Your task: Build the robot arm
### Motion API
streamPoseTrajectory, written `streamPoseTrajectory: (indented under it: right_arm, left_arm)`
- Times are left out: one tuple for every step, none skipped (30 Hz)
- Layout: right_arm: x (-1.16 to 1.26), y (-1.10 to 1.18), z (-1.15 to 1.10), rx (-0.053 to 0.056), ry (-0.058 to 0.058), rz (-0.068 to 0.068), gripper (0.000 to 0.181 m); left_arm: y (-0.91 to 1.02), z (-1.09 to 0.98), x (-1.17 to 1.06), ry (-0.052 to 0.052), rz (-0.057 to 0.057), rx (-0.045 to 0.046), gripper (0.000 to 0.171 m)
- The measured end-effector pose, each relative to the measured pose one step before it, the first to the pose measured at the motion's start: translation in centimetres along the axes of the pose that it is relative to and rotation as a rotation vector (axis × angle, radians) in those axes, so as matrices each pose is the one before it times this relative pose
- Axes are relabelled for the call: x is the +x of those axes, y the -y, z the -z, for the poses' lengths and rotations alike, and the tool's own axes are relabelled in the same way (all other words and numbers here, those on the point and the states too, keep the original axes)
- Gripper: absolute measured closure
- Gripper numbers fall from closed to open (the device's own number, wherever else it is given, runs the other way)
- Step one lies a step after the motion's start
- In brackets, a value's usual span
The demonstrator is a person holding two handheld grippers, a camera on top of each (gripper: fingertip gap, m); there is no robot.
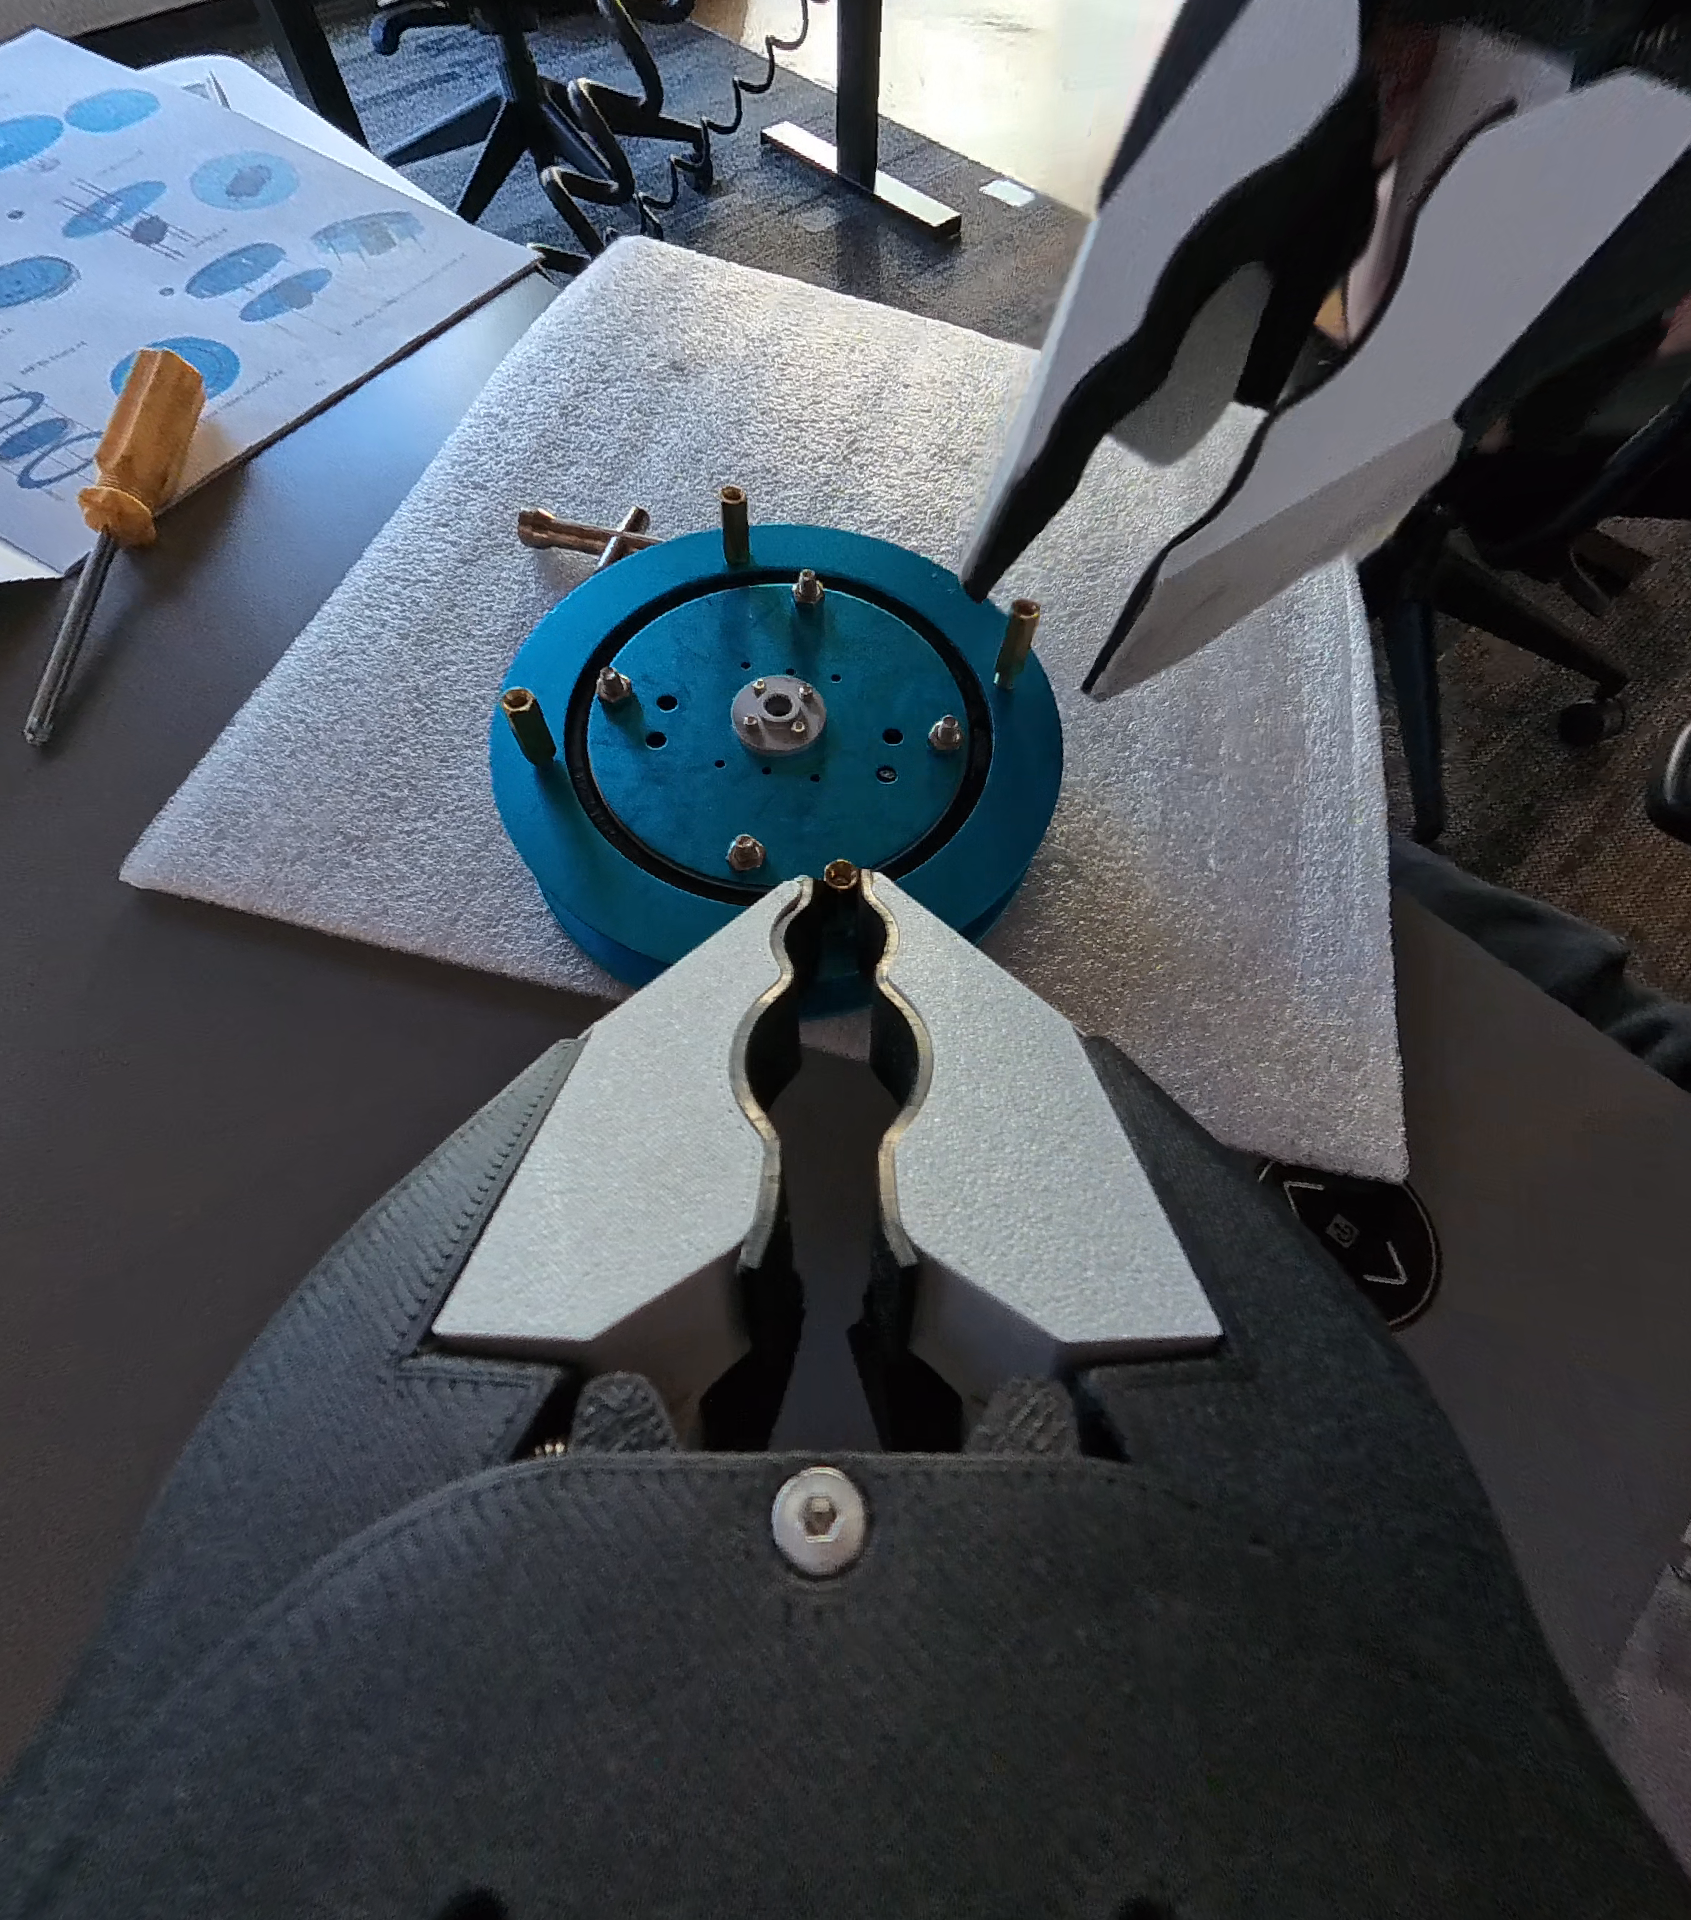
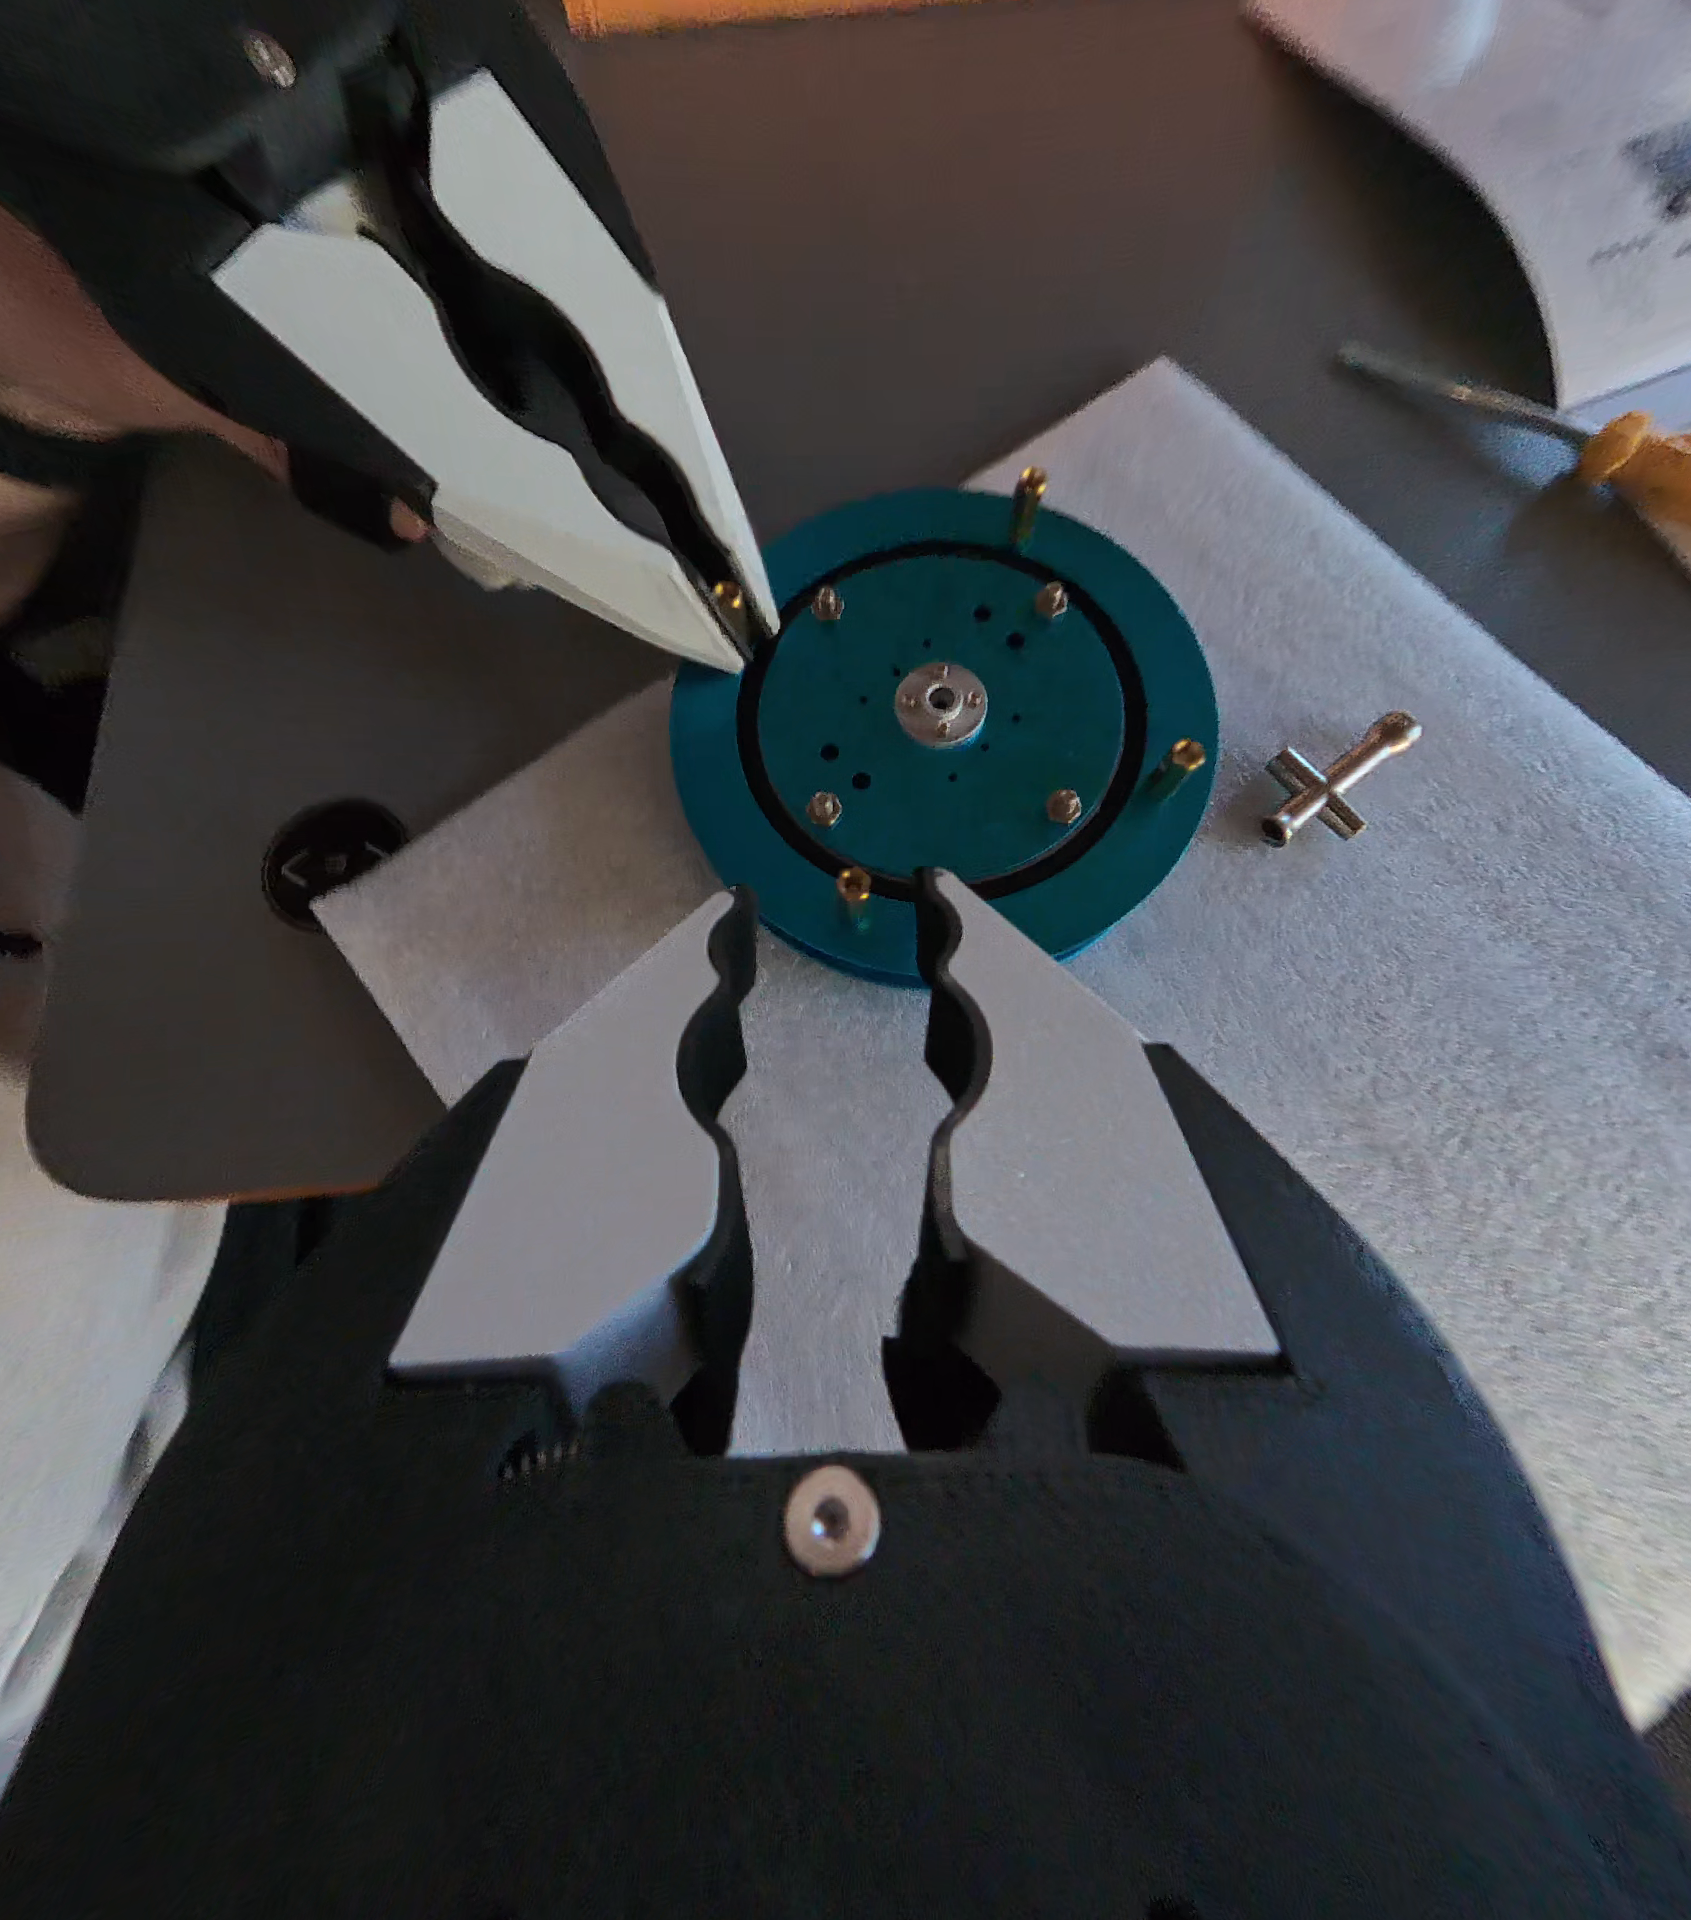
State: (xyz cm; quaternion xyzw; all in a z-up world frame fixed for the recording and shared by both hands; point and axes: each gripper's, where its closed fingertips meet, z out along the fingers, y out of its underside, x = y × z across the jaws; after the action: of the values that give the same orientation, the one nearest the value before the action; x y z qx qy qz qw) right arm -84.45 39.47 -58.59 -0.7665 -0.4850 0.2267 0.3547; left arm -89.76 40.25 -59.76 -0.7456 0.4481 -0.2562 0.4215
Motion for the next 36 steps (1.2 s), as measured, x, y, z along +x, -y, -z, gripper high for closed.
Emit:
streamPoseTrajectory:
  right_arm:
    - [0.052, -0.049, -0.060, 0.0599, -0.0145, -0.0145, 0.151]
    - [-0.016, -0.038, -0.030, 0.0506, -0.0093, -0.0108, 0.151]
    - [-0.078, 0.096, 0.025, 0.0515, -0.0033, -0.0076, 0.151]
    - [0.100, 0.154, 0.123, 0.0501, -0.0120, -0.0049, 0.153]
    - [0.298, 0.213, 0.231, 0.0488, -0.0230, 0.0011, 0.156]
    - [0.247, 0.254, 0.271, 0.0467, -0.0164, 0.0048, 0.156]
    - [0.125, 0.189, 0.249, 0.0375, -0.0022, 0.0005, 0.156]
    - [-0.145, 0.045, 0.138, 0.0186, 0.0215, -0.0094, 0.156]
    - [-0.616, -0.199, 0.048, -0.0030, 0.0549, -0.0077, 0.149]
    - [-0.293, -0.154, -0.127, -0.0021, 0.0313, -0.0178, 0.149]
    - [0.036, -0.142, -0.153, -0.0009, 0.0081, -0.0125, 0.150]
    - [0.110, 0.037, -0.132, 0.0126, 0.0013, -0.0089, 0.157]
    - [-0.030, 0.165, -0.148, 0.0204, 0.0116, -0.0034, 0.159]
    - [0.223, -0.004, -0.143, 0.0077, -0.0031, -0.0025, 0.160]
    - [0.253, -0.138, -0.136, -0.0021, -0.0048, 0.0068, 0.161]
    - [-0.089, -0.092, -0.147, 0.0023, 0.0147, 0.0112, 0.161]
    - [-0.115, -0.038, -0.138, 0.0041, 0.0157, 0.0029, 0.164]
    - [0.039, -0.125, -0.120, -0.0049, 0.0050, -0.0039, 0.167]
    - [-0.046, -0.075, -0.054, -0.0045, 0.0072, 0.0027, 0.170]
    - [0.093, 0.075, 0.025, 0.0035, -0.0040, 0.0080, 0.171]
    - [0.183, 0.078, 0.059, 0.0017, -0.0083, 0.0057, 0.175]
    - [0.109, 0.065, 0.038, -0.0002, 0.0001, 0.0033, 0.176]
    - [0.017, -0.032, -0.010, -0.0071, 0.0069, 0.0011, 0.176]
    - [0.083, 0.020, -0.012, -0.0039, 0.0020, -0.0048, 0.176]
    - [-0.003, -0.010, -0.030, -0.0031, 0.0056, -0.0026, 0.177]
    - [-0.081, -0.194, -0.076, -0.0129, 0.0102, -0.0013, 0.176]
    - [0.019, -0.012, -0.022, -0.0007, 0.0039, -0.0068, 0.177]
    - [-0.039, -0.093, -0.020, -0.0036, 0.0089, -0.0112, 0.176]
    - [-0.037, -0.067, 0.019, -0.0013, 0.0078, -0.0130, 0.176]
    - [0.079, -0.055, 0.010, 0.0004, -0.0022, -0.0142, 0.176]
    - [0.023, -0.025, -0.022, 0.0042, -0.0046, -0.0107, 0.176]
    - [-0.004, -0.019, -0.036, 0.0068, -0.0056, -0.0087, 0.176]
    - [0.034, -0.020, 0.000, 0.0061, -0.0110, -0.0122, 0.176]
    - [0.024, -0.026, 0.002, 0.0037, -0.0125, -0.0168, 0.176]
    - [0.045, -0.024, 0.021, 0.0022, -0.0160, -0.0171, 0.176]
    - [0.048, -0.010, 0.009, 0.0013, -0.0196, -0.0153, 0.176]
  left_arm:
    - [0.004, 0.003, -0.010, -0.0076, 0.0097, 0.00038, 0.167]
    - [0.003, 0.008, 0.002, -0.0066, 0.0087, 0.00041, 0.167]
    - [-0.002, -0.004, -0.013, -0.0048, 0.0065, 0.00031, 0.167]
    - [0.005, 0.002, -0.006, -0.0031, 0.0045, 0.00029, 0.167]
    - [0.003, 0.006, -0.008, -0.0016, 0.0026, 0.00035, 0.166]
    - [0.008, -0.003, -0.007, -0.0013, 0.0026, 0.00045, 0.166]
    - [0.001, 0.006, -0.014, 0.0000, 0.0019, 0.00027, 0.166]
    - [0.006, 0.002, -0.006, 0.0031, -0.0030, -0.00011, 0.167]
    - [-0.009, -0.001, 0.008, 0.0050, -0.0068, -0.00041, 0.167]
    - [-0.005, -0.008, 0.013, 0.0046, -0.0075, -0.00048, 0.167]
    - [-0.004, -0.002, 0.010, 0.0040, -0.0052, -0.00023, 0.167]
    - [0.006, 0.003, -0.007, 0.0030, -0.0033, -0.00022, 0.167]
    - [-0.003, -0.001, 0.014, 0.0018, -0.0026, -0.00024, 0.167]
    - [0.000, 0.000, -0.004, 0.0003, 0.0000, -0.00001, 0.167]
    - [0.000, 0.003, -0.002, -0.0014, 0.0021, 0.00010, 0.167]
    - [0.003, -0.004, -0.003, -0.0012, 0.0016, 0.00001, 0.167]
    - [-0.001, 0.003, -0.004, 0.0001, 0.0016, 0.00009, 0.167]
    - [-0.001, 0.000, -0.005, 0.0007, 0.0007, -0.00004, 0.167]
    - [-0.002, -0.002, 0.007, 0.0003, -0.0004, -0.00025, 0.167]
    - [0.002, -0.004, 0.001, -0.0005, 0.0004, -0.00004, 0.167]
    - [0.000, 0.003, 0.003, -0.0016, 0.0023, 0.00005, 0.167]
    - [0.003, -0.001, 0.007, -0.0025, 0.0025, 0.00011, 0.167]
    - [0.005, -0.005, -0.004, -0.0023, 0.0025, 0.00006, 0.167]
    - [-0.001, 0.009, -0.005, -0.0013, 0.0025, 0.00031, 0.167]
    - [0.006, -0.005, -0.005, -0.0009, 0.0019, 0.00017, 0.167]
    - [-0.002, 0.004, -0.012, 0.0001, 0.0004, -0.00005, 0.167]
    - [-0.001, 0.000, 0.004, 0.0009, -0.0008, 0.00000, 0.167]
    - [-0.002, 0.001, 0.000, 0.0010, -0.0011, -0.00008, 0.167]
    - [-0.004, 0.004, 0.002, 0.0013, -0.0016, -0.00003, 0.167]
    - [0.002, -0.007, 0.006, 0.0028, -0.0038, -0.00001, 0.167]
    - [-0.001, -0.005, -0.001, 0.0052, -0.0064, -0.00017, 0.167]
    - [0.007, 0.004, -0.010, 0.0073, -0.0079, -0.00005, 0.167]
    - [-0.012, -0.003, 0.008, 0.0070, -0.0091, -0.00019, 0.167]
    - [-0.003, 0.004, 0.011, 0.0066, -0.0095, -0.00033, 0.167]
    - [0.003, -0.001, 0.024, 0.0056, -0.0084, -0.00014, 0.167]
    - [-0.005, -0.007, 0.013, 0.0043, -0.0061, -0.00013, 0.167]
